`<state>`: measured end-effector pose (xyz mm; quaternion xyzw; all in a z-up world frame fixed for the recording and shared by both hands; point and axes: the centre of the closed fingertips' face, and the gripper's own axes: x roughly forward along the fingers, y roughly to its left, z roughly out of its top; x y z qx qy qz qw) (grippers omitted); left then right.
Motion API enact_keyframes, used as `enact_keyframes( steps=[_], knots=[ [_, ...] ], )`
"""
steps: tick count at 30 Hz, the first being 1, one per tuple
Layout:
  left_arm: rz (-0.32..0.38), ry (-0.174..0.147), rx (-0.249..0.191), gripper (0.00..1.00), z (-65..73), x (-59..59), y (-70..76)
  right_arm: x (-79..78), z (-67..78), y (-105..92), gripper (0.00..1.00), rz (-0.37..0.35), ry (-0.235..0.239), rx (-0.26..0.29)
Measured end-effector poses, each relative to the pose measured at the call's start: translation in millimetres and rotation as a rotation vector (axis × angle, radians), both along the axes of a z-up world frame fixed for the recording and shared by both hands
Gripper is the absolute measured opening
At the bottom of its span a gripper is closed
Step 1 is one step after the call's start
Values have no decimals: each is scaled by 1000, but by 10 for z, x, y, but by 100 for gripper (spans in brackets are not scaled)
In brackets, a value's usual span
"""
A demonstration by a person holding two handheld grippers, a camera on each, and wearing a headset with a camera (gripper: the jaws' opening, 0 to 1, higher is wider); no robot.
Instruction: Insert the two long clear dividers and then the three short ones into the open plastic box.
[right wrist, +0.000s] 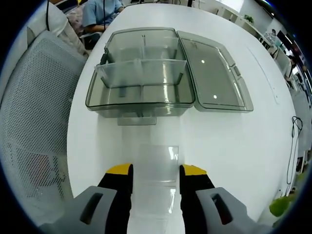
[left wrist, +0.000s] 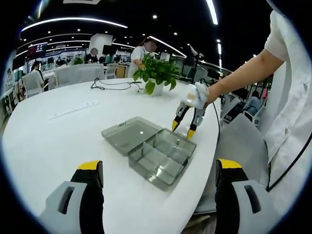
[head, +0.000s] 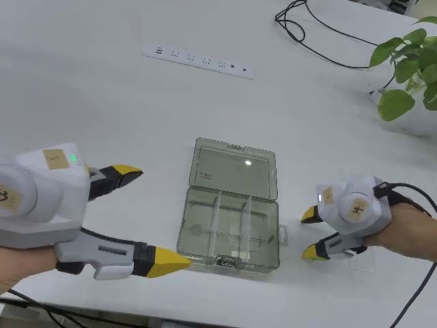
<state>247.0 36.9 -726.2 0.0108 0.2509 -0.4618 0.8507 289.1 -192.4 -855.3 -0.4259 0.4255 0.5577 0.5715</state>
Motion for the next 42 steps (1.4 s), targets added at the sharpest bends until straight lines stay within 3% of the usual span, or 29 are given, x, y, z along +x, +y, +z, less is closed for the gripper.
enact_keyframes(
  steps=[3, 15, 25, 35, 39, 42],
  knots=[
    [-5, 0, 3, 98, -10, -6, -2, -1, 1, 3, 33, 2, -1, 1],
    [-22, -6, 23, 99, -32, -16, 25, 13, 54, -3, 33, -7, -23, 1],
    [-47, -10, 33, 99, -37, -22, 36, -16, 331, 48, 32, -54, -74, 55],
    [-70, -15, 46, 98, -27, -13, 57, -113, 732, 192, 32, -69, -148, 104],
    [-73, -10, 41, 97, 26, 8, 51, -155, 890, 254, 32, -51, -188, 104],
    [-62, -5, 13, 96, 115, 37, 24, -210, 1041, 348, 32, -45, -213, 123]
  ],
)
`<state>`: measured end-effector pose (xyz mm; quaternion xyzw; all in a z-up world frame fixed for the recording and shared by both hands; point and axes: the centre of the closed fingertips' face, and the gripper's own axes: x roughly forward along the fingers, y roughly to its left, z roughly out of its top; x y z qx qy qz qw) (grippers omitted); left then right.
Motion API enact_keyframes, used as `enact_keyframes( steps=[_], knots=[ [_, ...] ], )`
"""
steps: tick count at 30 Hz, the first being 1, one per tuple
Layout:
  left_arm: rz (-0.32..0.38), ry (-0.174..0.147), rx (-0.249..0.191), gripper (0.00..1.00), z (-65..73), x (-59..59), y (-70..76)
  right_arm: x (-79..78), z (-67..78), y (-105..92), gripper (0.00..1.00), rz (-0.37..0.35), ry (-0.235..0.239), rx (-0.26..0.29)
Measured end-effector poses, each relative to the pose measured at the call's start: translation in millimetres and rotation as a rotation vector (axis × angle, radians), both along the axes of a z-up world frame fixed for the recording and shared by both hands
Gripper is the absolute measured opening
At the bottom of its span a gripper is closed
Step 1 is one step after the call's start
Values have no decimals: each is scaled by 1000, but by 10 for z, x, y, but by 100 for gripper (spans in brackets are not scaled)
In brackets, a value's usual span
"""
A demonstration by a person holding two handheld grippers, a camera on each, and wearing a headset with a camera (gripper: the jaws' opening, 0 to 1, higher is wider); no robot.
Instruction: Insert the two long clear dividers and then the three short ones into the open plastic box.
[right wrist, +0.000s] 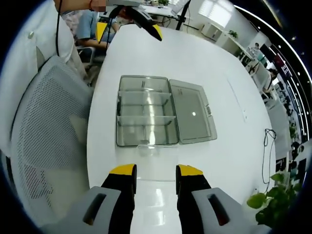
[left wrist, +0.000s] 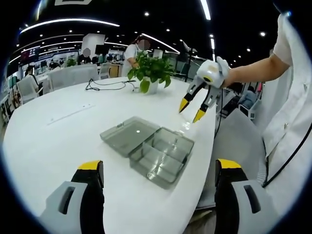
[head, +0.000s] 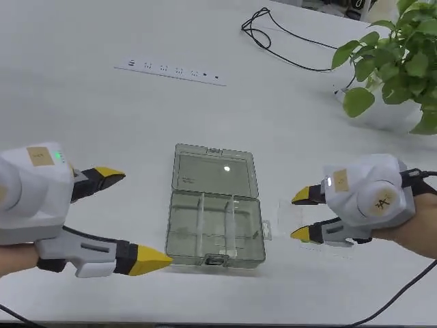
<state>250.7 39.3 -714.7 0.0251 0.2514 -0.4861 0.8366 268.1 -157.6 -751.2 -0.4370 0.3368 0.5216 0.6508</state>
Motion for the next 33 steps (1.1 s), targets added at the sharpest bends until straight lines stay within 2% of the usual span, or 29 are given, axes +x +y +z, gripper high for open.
enact_keyframes(
  steps=[3, 4, 5, 8, 9, 12, 14, 17, 18, 21, 22, 24, 29, 33],
  knots=[
    [18, 38, -20, 94, 63, 19, -42, -42, 116, 81, 32, 3, -25, 10],
    [32, 59, -34, 94, 83, 22, -60, -55, 165, 113, 32, 6, -39, 11],
    [48, 98, -65, 93, 120, 18, -99, -68, 200, 137, 32, 9, -47, 13],
    [65, 148, -123, 90, 199, 28, -184, -114, 310, 230, 32, 12, -66, 31],
    [61, 147, -136, 88, 225, 31, -209, -135, 347, 267, 32, 17, -74, 36],
    [50, 207, -188, 82, 300, -21, -329, -191, 430, 361, 32, 33, -93, 44],
    [43, 210, -206, 81, 339, -37, -399, -222, 481, 423, 32, 38, -102, 51],
    [35, 246, -229, 77, 368, -75, -495, -258, 551, 504, 32, 51, -120, 57],
    [33, 264, -263, 75, 413, -93, -551, -269, 570, 527, 32, 53, -123, 60],
    [43, 325, -324, 68, 470, -123, -638, -305, 626, 602, 32, 62, -133, 68],
    [45, 354, -344, 66, 482, -139, -672, -316, 642, 626, 32, 68, -139, 66],
    [52, 352, -344, 62, 472, -122, -685, -330, 667, 661, 32, 75, -149, 61],
    [45, 397, -379, 53, 496, -169, -801, -378, 748, 759, 32, 85, -158, 73],
    [31, 419, -406, 46, 526, -206, -891, -408, 802, 830, 32, 88, -165, 82]
  ],
)
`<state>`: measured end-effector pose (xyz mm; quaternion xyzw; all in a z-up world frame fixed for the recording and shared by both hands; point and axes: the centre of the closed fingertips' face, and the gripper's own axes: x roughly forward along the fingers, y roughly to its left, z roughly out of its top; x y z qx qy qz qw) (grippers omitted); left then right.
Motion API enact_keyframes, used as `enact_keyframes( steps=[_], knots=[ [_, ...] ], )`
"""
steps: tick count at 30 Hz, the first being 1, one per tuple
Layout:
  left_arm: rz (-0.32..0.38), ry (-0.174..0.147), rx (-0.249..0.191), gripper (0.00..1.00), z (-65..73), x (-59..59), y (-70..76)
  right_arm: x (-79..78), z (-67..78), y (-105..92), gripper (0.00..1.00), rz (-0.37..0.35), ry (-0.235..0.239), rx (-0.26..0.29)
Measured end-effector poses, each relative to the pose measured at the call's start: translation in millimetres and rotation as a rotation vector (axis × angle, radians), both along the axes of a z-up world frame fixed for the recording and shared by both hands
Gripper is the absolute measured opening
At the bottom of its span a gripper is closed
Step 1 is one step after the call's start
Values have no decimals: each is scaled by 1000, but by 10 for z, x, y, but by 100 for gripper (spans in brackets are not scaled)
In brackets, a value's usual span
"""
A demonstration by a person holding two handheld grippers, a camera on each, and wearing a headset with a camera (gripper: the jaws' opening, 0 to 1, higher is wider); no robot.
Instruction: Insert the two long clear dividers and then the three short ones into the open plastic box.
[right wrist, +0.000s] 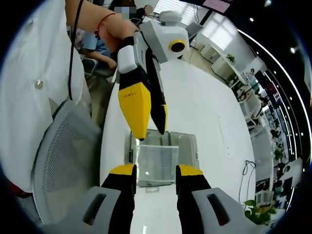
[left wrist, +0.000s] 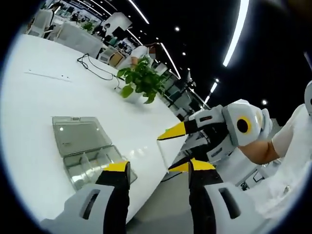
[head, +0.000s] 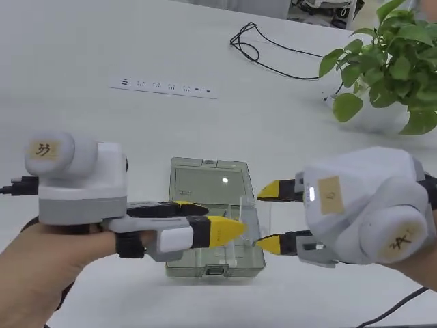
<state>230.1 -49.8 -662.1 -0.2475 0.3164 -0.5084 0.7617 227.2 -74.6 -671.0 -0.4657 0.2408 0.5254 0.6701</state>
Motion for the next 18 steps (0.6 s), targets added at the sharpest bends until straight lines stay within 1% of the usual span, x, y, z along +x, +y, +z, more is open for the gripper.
enact_keyframes(
  steps=[3, 7, 11, 18],
  knots=[
    [-13, 12, -16, 42, 19, -26, -73, -24, 37, 49, 32, 1, 0, 12],
    [-33, 20, -24, 34, 28, -60, -140, -62, 66, 115, 32, 9, -3, 20],
    [-43, 25, -30, 27, 33, -74, -165, -79, 71, 145, 32, 18, -5, 18],
    [-53, 33, -47, 12, 42, -98, -174, -87, 98, 168, 32, 27, -11, 13]
  ],
)
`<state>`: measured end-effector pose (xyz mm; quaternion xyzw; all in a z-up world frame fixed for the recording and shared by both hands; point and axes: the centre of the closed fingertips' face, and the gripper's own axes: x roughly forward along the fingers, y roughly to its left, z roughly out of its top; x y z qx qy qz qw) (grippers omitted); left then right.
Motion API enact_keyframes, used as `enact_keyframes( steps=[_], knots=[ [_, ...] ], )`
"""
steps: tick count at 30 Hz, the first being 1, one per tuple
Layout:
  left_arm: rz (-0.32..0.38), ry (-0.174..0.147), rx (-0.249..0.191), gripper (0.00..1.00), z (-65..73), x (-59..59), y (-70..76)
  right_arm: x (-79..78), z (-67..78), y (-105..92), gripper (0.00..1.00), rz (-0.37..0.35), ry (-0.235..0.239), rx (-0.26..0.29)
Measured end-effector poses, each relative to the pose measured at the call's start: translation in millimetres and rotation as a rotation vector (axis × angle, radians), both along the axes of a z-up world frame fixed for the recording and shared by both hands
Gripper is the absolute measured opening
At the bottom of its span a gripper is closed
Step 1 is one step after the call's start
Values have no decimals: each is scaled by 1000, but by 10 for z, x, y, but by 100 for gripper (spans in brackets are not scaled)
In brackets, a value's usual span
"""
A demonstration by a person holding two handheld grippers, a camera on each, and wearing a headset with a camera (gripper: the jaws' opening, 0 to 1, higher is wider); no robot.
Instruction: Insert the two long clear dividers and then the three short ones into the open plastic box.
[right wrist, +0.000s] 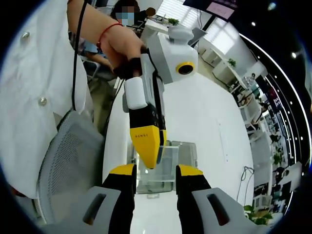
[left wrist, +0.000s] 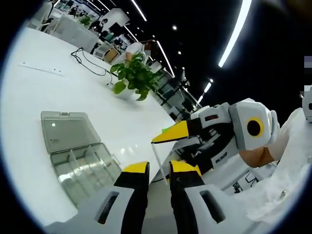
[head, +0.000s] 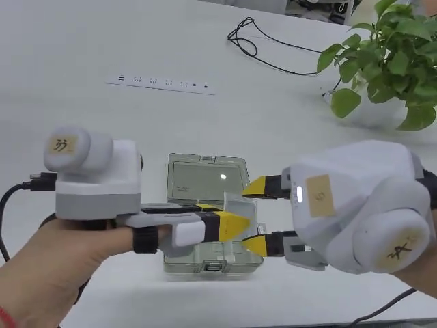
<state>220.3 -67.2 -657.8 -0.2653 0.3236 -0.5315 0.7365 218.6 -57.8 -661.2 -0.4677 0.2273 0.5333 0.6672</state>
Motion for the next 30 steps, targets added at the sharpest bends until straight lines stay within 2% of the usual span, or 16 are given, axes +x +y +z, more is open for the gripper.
enact_keyframes(
  steps=[8, 12, 15, 21, 22, 23, 25, 26, 28, 30],
  knots=[
    [-4, 18, -20, 0, 17, -13, -12, 1, 10, 7, 32, 5, -9, -8],
    [-5, 26, -26, 0, 16, -21, -20, -6, 10, 3, 32, 8, -14, -15],
    [-6, 9, -29, 0, 19, -28, -18, -12, 15, 3, 33, 8, -13, -11],
    [19, 44, -42, 0, 12, -14, -11, -1, 14, 8, 34, 3, -23, -13],
    [14, 33, -59, 0, 46, -21, -24, -2, 13, 9, 33, 1, -20, -12],
    [13, 31, -45, 0, 36, -29, -20, 1, 18, 10, 33, -2, -18, -10],
    [7, -5, -25, 0, 33, -30, -9, 4, 50, 18, 33, -3, -14, 4],
    [-2, -49, -10, 0, 30, -27, 6, 9, 83, 21, 34, -9, -3, 22],
    [-26, -104, 16, 0, 18, -48, 27, 4, 122, 28, 33, -30, 41, 66],
    [-90, -226, 55, 0, 16, -113, 43, 4, 203, 29, 33, -56, 127, 144]
  ],
)
